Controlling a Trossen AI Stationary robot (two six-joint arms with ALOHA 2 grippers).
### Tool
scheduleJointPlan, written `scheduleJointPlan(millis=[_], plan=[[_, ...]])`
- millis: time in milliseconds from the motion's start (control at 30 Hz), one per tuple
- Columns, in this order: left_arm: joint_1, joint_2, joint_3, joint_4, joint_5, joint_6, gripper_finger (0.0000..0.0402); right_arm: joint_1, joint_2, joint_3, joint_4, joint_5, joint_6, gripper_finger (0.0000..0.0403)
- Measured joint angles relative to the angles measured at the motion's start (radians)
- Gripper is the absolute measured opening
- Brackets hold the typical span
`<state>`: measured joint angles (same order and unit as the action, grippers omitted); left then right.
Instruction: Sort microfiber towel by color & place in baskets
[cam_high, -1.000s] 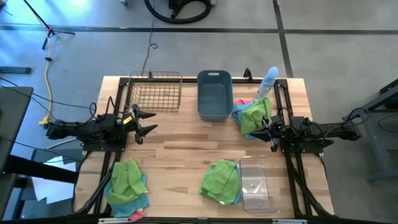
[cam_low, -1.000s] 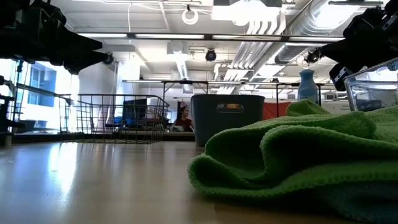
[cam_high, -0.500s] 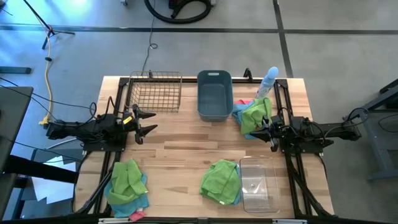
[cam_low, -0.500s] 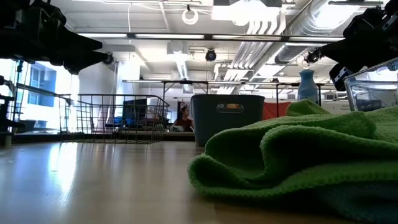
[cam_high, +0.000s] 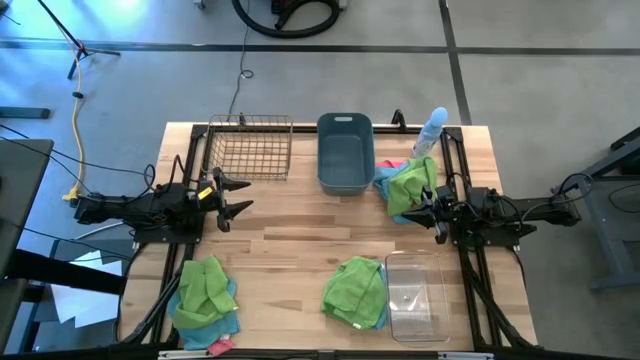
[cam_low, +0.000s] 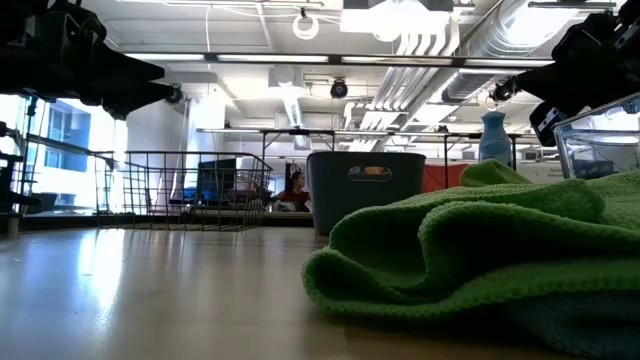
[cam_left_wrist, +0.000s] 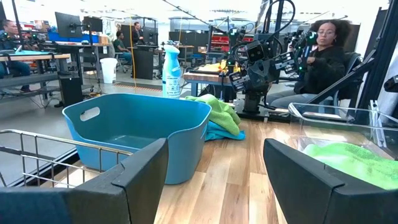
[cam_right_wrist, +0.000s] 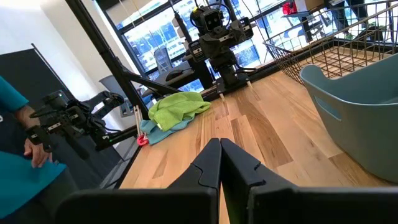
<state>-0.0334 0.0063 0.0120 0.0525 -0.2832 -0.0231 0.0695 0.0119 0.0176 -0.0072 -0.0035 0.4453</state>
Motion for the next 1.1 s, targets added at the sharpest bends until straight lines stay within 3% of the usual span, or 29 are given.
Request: scheduleJointPlan(millis=[467, 633, 833, 933, 1100], plan=[[0.000, 0.000, 0.000, 0.000, 0.000, 0.000, 0.0250, 0.000, 0.000, 0.000, 0.000, 0.000, 0.000, 0.0000], [0.000, 0.000, 0.000, 0.000, -0.002, 0.194, 0.0250, 0.000, 0.000, 0.000, 0.000, 0.000, 0.000, 0.0000], [0.000, 0.000, 0.000, 0.005, -0.014, 0.216, 0.0250, 0.000, 0.000, 0.000, 0.000, 0.000, 0.000, 0.0000], [0.000, 0.000, 0.000, 0.044, -0.001, 0.100, 0.0250, 0.000, 0.000, 0.000, 0.000, 0.000, 0.000, 0.0000], [0.000, 0.002, 0.000, 0.325, 0.032, -0.322, 0.0250, 0.000, 0.000, 0.000, 0.000, 0.000, 0.000, 0.0000]])
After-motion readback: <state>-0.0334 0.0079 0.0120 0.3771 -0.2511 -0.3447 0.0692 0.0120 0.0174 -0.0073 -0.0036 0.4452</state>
